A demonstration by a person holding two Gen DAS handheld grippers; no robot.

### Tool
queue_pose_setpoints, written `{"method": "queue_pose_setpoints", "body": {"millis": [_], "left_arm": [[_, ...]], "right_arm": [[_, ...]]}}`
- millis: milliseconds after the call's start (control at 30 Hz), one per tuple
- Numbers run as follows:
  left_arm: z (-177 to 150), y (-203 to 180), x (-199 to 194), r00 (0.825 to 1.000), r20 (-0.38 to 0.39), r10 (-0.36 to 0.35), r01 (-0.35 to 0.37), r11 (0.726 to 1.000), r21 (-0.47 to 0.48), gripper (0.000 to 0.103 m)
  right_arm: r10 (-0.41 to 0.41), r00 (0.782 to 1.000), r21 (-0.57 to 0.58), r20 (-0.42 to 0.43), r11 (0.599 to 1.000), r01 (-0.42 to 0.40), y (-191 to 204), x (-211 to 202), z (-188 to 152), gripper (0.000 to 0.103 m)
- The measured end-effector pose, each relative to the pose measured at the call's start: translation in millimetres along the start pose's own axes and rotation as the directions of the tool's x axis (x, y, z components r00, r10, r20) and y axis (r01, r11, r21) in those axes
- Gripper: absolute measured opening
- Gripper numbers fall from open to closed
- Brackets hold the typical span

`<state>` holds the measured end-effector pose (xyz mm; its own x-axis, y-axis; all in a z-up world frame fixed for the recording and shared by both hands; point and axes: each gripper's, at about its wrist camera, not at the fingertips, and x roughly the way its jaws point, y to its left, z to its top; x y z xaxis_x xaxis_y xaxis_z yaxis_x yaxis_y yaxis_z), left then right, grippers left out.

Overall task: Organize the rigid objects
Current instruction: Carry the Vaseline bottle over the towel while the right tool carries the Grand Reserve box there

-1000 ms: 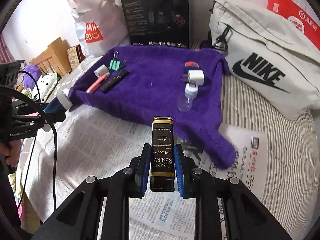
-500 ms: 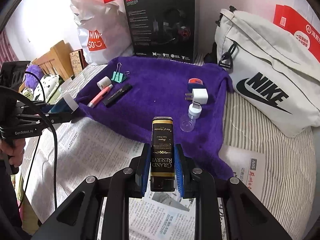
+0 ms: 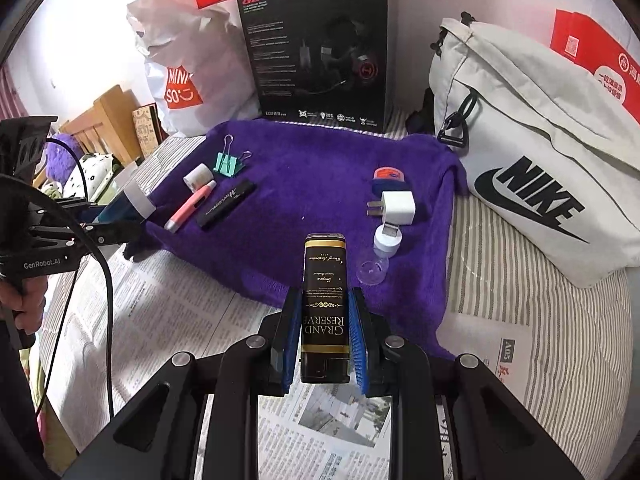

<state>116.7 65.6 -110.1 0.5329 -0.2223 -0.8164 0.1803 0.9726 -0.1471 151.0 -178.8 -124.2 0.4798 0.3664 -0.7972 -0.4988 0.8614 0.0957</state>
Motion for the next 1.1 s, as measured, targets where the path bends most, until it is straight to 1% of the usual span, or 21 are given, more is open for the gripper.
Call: {"method": "queue_pose_setpoints", "body": {"millis": [333, 400, 567, 1100], "left_arm": [[10.0, 11.8, 9.7, 1.000, 0.000, 0.017, -0.017, 1.000, -0.017, 0.034], [11.9, 14.5, 11.8, 0.999, 0.000, 0.037, -0.037, 0.999, -0.020, 0.034], [16.5, 21.6, 18.8, 0.999, -0.007, 0.031, -0.031, 0.999, -0.028, 0.034], [27.8, 29.9, 35.0, 1.000, -0.020, 0.000, -0.001, 0.999, -0.035, 0.034]], "right_arm": [[-0.008, 1.000, 0.007, 0.006, 1.000, 0.008, -0.1, 12.9, 20.7, 0.023], [-0.006, 1.000, 0.009, 0.003, 1.000, 0.006, 0.3, 18.2, 25.9, 0.023], [-0.005, 1.000, 0.022, 0.002, 1.000, 0.005, 0.5, 32.6, 38.2, 0.023], [-0.001, 0.997, 0.051, -0.076, 0.999, 0.005, -11.4, 96.7, 64.0, 0.023]]}}
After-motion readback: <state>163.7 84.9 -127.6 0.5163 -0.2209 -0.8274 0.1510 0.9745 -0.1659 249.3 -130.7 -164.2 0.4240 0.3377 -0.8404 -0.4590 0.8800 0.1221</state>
